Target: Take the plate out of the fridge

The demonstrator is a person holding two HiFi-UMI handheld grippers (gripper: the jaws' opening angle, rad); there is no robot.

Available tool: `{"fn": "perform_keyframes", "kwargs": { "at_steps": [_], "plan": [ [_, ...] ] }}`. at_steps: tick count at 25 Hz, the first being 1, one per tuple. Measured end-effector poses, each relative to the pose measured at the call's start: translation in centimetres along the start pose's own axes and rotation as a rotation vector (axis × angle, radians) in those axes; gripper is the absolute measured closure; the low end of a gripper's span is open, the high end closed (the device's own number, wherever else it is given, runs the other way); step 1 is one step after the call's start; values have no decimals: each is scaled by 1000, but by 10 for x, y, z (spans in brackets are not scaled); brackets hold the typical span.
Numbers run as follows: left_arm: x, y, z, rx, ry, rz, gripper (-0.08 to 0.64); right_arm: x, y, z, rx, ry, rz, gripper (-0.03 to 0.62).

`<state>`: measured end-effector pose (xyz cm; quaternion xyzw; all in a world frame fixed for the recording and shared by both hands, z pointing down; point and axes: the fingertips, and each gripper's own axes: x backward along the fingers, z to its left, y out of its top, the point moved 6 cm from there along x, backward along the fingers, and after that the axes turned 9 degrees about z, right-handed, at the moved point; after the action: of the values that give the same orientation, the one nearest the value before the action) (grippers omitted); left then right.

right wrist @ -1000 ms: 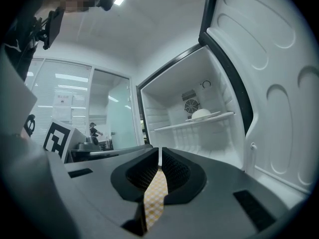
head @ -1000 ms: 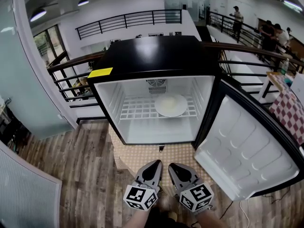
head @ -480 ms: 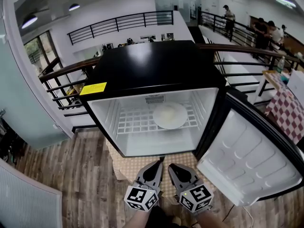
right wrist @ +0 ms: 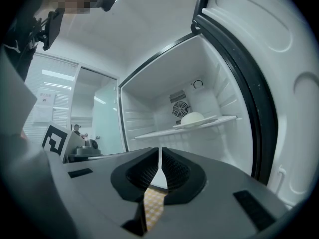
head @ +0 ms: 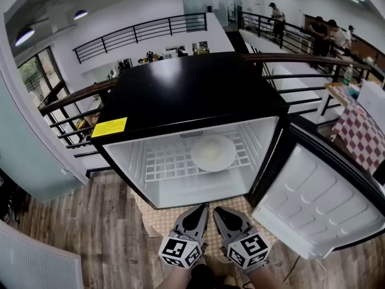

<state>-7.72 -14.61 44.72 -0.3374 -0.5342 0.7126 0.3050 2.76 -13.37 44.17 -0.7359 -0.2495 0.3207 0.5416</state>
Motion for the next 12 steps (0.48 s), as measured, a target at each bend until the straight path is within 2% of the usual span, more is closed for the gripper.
{"fn": "perform_keyframes", "kwargs": {
  "at_steps": [12],
  "plan": [
    [-14, 6, 7, -16, -63, 2, 548, -7, 7, -3, 9, -61, -16, 552]
  ]
}}
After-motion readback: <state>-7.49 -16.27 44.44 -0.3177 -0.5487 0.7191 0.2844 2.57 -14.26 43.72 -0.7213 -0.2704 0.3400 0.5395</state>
